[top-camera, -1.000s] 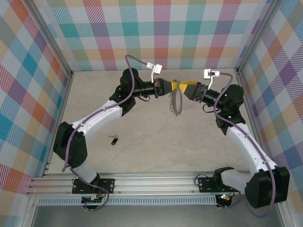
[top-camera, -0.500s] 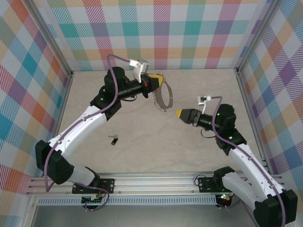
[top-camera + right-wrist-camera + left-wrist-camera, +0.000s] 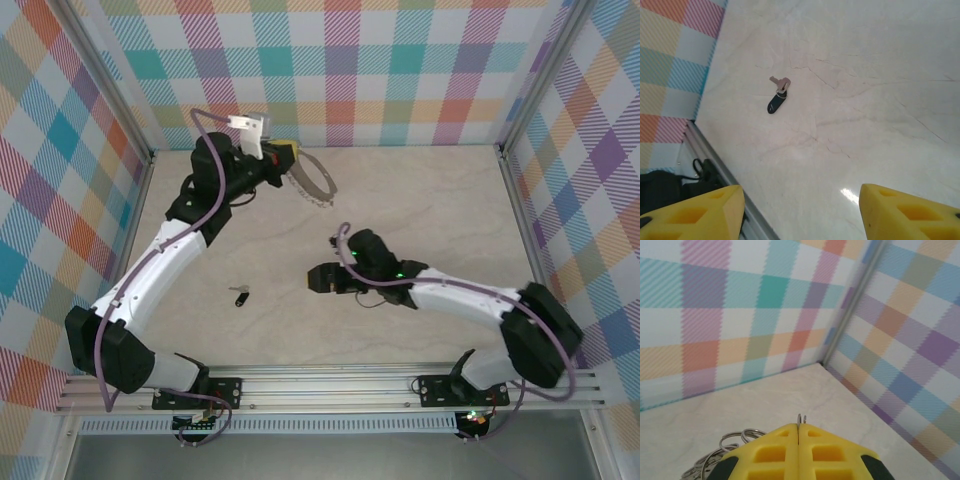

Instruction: Put the keys on the keyring

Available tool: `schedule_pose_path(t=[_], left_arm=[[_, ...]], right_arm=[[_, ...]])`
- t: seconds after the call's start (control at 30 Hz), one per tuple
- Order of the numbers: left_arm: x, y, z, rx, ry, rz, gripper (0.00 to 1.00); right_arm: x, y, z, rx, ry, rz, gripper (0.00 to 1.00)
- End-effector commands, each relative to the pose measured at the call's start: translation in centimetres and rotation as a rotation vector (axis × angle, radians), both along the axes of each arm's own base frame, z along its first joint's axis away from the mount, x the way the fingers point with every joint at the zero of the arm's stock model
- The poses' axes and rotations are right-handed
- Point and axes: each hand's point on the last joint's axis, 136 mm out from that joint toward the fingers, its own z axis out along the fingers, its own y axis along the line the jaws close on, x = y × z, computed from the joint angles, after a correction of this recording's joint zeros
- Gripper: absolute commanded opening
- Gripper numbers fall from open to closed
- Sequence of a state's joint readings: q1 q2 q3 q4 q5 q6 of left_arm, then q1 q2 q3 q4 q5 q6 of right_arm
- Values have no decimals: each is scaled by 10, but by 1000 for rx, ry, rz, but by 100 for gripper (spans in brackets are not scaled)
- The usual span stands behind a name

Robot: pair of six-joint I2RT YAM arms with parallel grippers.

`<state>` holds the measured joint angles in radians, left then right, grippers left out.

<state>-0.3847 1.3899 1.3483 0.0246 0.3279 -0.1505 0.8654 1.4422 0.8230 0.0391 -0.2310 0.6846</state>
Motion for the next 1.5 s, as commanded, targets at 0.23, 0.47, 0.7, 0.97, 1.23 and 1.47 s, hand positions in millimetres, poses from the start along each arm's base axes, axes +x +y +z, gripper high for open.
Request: schedule_pose_path(t=[0.23,0.47,0.7,0.97,1.23,1.47], left_arm=[[25,61,41,-89,-62,104,0],[40,84,45,-121,-72,136,0],[49,103,43,-155,-64,164,0],[54,108,41,-176,-61,166,0],[56,110,41,-194,-61,160,0],[55,113,39,-203,-60,158,0]], right_arm=[[18,85,-37,-183,-113,148,54],[15,127,-69,-299,-136,272,49],[13,151,-88,-340,-147,362,45],[12,166,-98,-342,-132,403,41],[15,175,-104,-336,-119,410,38],[17,180,-108,-341,-108,412,33]])
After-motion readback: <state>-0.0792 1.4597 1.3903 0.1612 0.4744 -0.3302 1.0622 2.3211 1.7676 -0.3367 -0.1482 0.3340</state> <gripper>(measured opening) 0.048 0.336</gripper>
